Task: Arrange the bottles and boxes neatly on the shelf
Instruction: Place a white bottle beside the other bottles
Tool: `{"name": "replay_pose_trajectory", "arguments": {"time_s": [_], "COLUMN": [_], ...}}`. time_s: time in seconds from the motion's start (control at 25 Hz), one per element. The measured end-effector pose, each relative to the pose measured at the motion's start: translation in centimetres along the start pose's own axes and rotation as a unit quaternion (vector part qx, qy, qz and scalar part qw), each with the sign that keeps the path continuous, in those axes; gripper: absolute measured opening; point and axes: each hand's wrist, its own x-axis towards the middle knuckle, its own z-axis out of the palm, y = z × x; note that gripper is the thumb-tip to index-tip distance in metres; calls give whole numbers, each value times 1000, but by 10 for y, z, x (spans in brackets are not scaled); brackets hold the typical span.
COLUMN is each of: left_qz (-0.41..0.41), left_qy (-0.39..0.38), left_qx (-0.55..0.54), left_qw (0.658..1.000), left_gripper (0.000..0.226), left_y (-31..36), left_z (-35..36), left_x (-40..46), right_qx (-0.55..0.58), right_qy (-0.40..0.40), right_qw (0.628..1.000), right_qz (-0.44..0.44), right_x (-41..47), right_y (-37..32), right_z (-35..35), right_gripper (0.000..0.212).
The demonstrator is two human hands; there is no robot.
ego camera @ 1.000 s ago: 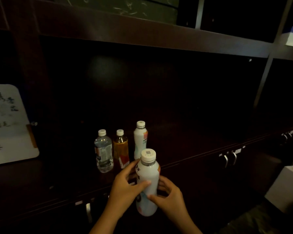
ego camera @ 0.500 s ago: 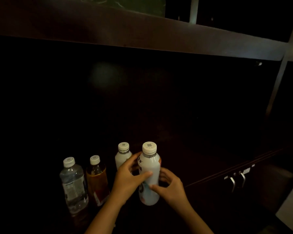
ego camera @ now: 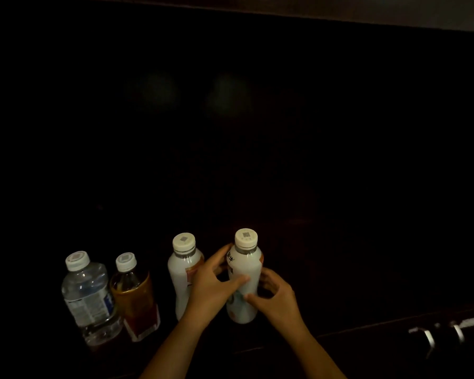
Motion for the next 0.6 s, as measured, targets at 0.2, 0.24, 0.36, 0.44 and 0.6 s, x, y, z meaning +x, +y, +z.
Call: {"name": "replay_pose_trajectory", "arguments": {"time_s": [0.2, 0.24, 0.36, 0.44, 0.6], "left_qz": [-17, -23, -34, -36, -35], "left_qy": [36, 46, 56, 57, 56], "left_qx": [20, 23, 27, 31, 33], "left_qw": [999, 998, 997, 997, 997], "left_gripper": [67, 68, 66, 65, 66], "left_y": [-11, -14, -20, -22, -19], "left_z": [10, 11, 11, 10, 13], "left_x": [9, 9, 6, 5, 2], "right_qx": [9, 11, 17, 17, 27], "right_qy": [-51, -63, -80, -85, -91], "right_qw": [999, 998, 997, 996, 995], "right_qz": [5, 8, 13, 10, 5], "right_x": [24, 26, 29, 31, 30], "right_y": [20, 24, 31, 32, 33], "right_z": [-5, -4, -3, -4, -4], "right_gripper": [57, 58, 59, 59, 58]}}
